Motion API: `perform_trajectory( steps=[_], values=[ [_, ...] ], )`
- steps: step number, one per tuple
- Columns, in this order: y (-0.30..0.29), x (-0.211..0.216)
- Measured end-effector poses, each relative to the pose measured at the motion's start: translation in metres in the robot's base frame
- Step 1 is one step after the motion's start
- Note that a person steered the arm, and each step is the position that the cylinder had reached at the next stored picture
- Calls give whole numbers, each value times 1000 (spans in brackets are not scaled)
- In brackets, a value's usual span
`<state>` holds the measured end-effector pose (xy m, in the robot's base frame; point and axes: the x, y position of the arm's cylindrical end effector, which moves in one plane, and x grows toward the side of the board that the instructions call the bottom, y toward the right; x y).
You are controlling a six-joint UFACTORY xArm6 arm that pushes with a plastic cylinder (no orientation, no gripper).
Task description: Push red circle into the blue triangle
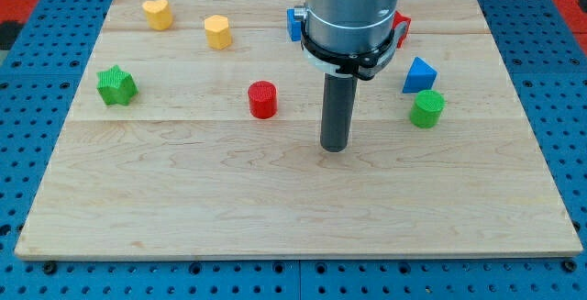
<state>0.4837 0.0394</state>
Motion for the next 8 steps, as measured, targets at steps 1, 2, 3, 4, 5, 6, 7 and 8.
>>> perform_trajectory(
  steps=[1,2,3,4,5,6,7,8],
  values=[
    [-78,17],
    [-136,6],
    [-156,-31],
    [-93,-61],
    [-28,-73],
    [-42,-87],
    [-9,-100],
    [51,-88]
  ],
)
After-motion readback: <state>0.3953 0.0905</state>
